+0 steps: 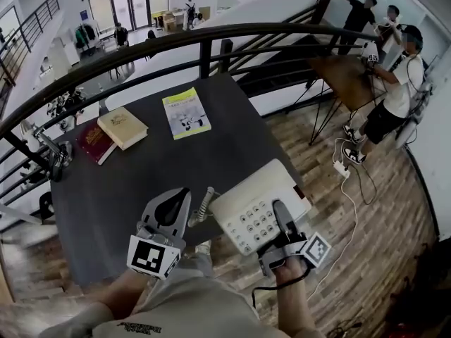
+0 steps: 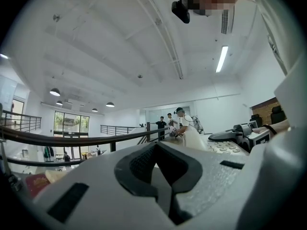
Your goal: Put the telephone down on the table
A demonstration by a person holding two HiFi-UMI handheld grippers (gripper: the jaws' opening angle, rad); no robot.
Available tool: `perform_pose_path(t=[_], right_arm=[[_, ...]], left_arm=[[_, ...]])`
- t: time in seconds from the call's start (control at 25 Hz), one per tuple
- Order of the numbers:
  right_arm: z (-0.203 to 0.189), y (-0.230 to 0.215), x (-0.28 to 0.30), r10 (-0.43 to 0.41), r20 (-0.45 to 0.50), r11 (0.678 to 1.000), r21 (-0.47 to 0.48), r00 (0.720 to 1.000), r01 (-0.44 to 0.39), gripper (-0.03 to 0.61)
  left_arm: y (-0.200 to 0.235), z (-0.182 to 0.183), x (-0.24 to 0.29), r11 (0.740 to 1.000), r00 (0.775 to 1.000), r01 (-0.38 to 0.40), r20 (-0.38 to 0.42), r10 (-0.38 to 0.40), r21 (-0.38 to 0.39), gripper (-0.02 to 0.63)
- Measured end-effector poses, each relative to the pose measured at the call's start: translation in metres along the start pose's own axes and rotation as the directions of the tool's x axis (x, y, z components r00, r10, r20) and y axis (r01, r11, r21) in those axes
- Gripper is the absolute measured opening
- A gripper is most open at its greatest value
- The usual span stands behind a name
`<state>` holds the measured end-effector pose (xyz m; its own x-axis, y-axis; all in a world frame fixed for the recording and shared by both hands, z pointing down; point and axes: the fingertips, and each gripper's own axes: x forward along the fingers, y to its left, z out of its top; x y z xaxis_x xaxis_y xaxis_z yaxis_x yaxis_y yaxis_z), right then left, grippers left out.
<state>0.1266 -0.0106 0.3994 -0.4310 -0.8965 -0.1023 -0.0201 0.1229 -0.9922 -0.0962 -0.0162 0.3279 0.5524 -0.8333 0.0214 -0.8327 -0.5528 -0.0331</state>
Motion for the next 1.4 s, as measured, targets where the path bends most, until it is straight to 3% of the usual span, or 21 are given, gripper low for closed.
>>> perform_pose_path(t=[0.48,0.92,1.4], right_arm=[[0.033,0.001,0.097,-0.008,-0.029,1.000,0.022,1.000,0.009,0.207],[0.058,-0.012,0.128,-0.044,-0.104,0.998,0.030,0.994,0.047,0.207],[0.090,-0.039,0.146,-0.065,-0.117,0.996,0.061,0.991,0.072,0.207]], left_arm=[[0.057,0.012,0.071,1.000,1.000,-0.006,-0.011,0.006,-0.018,0.005],[0.061,0.007,0.101,0.997,0.997,-0.064,-0.039,0.063,-0.036,0.005],[0.049,-0.003,0.146,0.999,0.998,-0.046,-0.052,0.045,-0.012,0.005]])
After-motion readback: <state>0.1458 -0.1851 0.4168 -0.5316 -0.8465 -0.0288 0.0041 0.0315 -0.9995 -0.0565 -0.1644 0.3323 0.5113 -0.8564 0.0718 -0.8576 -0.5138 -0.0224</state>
